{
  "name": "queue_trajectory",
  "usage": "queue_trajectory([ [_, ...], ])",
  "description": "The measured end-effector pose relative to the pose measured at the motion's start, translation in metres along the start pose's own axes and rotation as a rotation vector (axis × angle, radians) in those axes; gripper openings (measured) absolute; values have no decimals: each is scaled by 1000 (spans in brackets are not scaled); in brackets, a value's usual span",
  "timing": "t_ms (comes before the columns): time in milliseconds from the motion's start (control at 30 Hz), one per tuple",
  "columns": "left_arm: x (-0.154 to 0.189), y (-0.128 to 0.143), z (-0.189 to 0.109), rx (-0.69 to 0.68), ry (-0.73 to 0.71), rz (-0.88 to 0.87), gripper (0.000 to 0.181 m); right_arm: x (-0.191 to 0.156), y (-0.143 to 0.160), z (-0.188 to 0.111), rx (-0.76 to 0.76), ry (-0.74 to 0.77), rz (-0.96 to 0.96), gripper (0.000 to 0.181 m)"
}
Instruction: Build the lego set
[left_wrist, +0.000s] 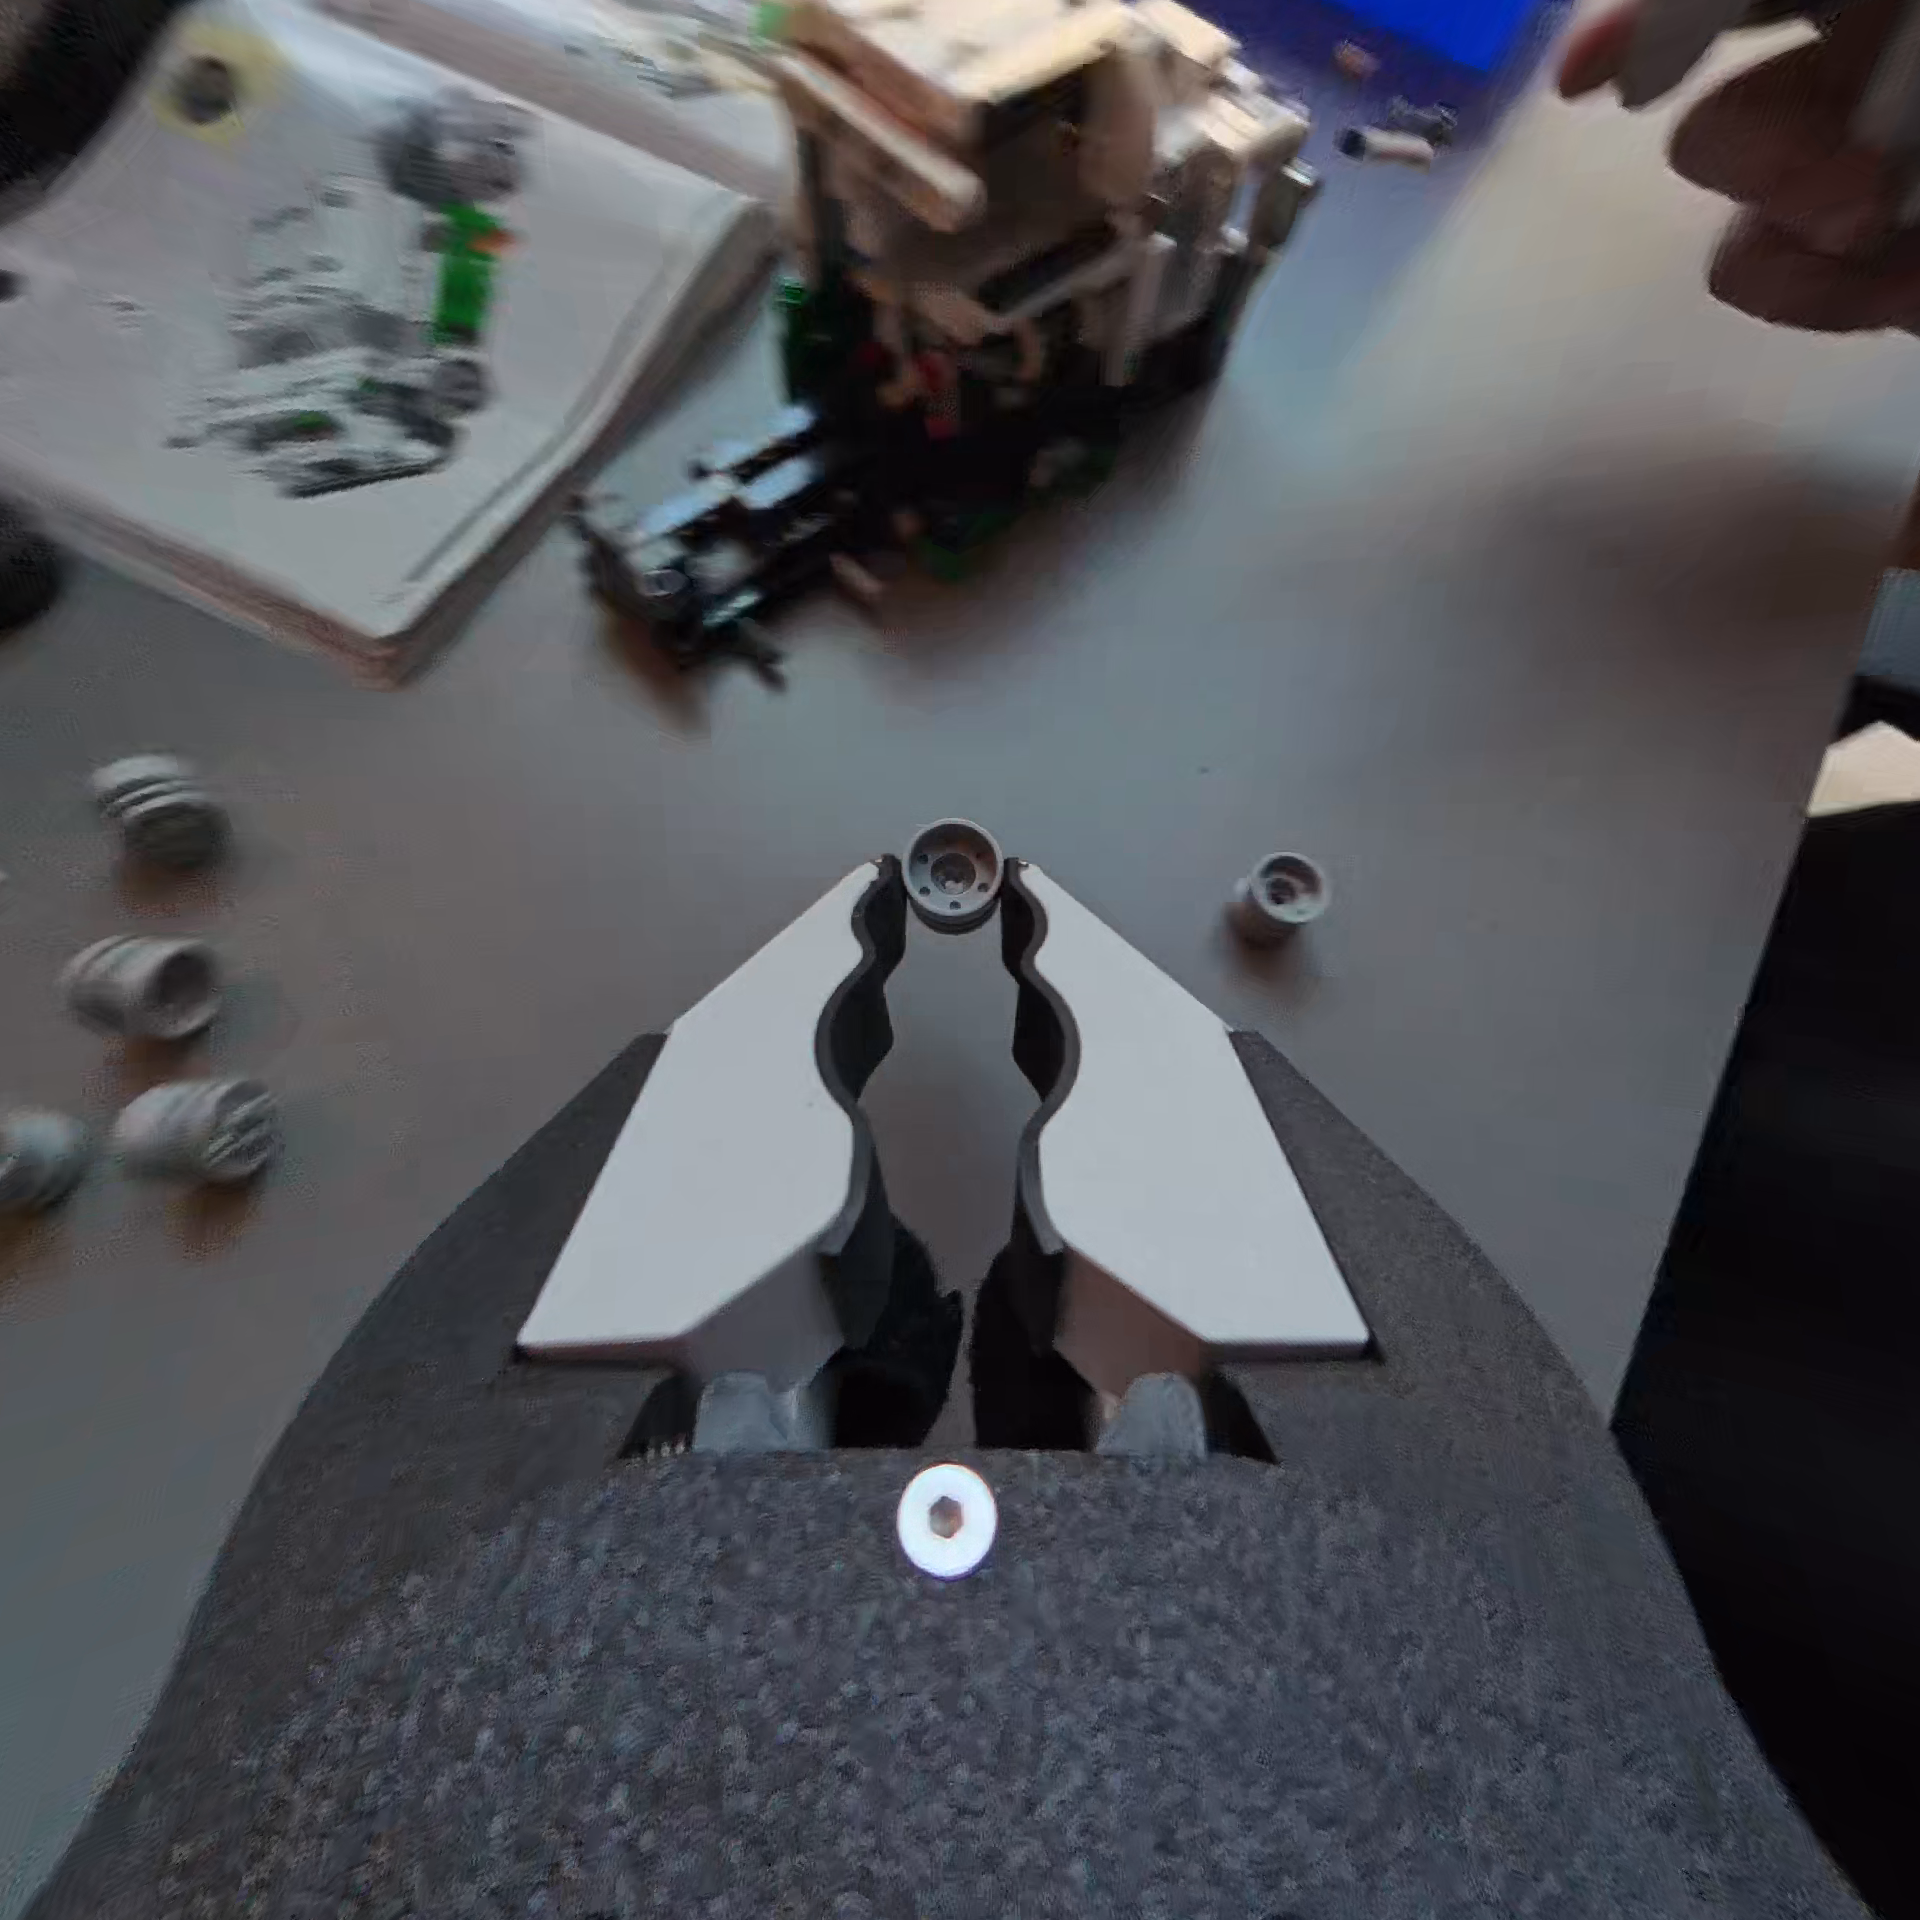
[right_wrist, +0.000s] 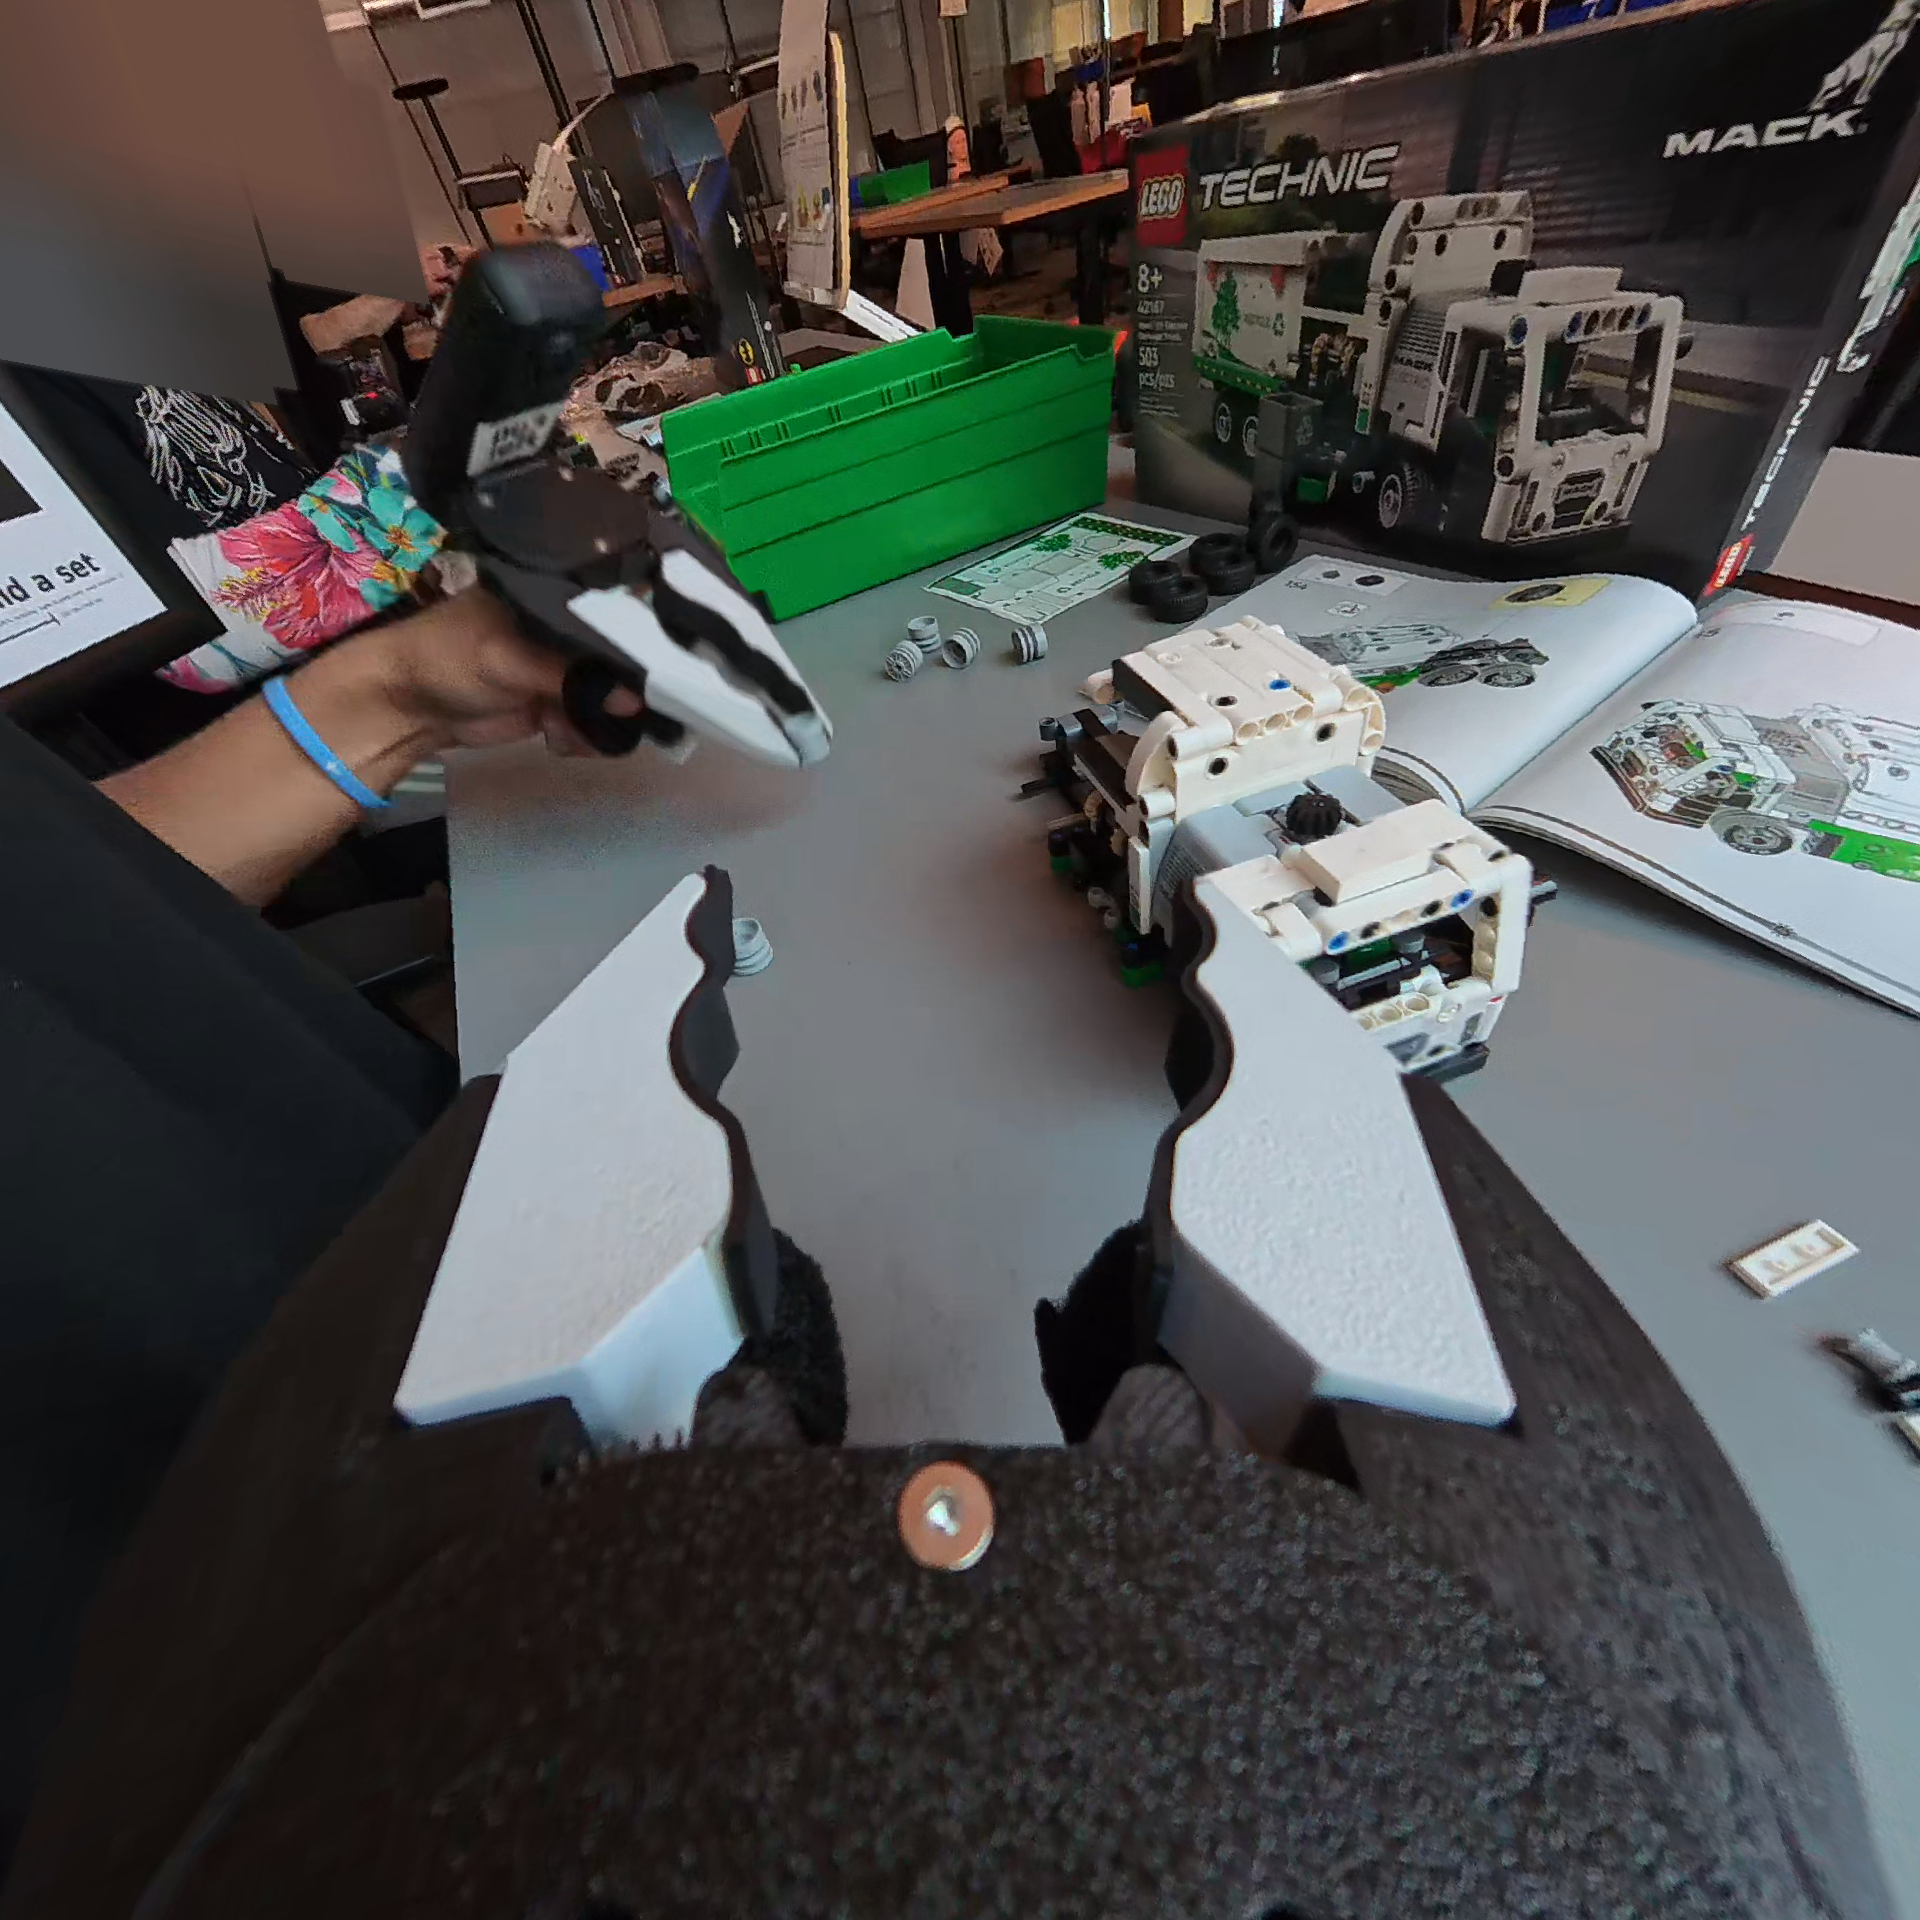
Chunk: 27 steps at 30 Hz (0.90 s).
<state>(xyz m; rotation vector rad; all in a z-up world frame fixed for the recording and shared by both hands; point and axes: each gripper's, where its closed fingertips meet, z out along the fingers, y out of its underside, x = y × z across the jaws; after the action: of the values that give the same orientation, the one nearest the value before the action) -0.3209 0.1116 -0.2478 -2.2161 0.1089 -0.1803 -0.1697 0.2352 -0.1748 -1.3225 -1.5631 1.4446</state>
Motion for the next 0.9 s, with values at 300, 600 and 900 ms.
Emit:
queue_trajectory([
  [300, 53, 3, 69, -158, 93, 163, 20, -34, 10, 35, -23, -108, -12, 84],
  [600, -82, -7, -5, 14, -326, -101, 33, -34, 21, 45, -8, -149, 31, 83],
  [900, -130, 36, -7, -140, -401, -96, 16, -34, 26, 48, -38, -157, 41, 83],
])
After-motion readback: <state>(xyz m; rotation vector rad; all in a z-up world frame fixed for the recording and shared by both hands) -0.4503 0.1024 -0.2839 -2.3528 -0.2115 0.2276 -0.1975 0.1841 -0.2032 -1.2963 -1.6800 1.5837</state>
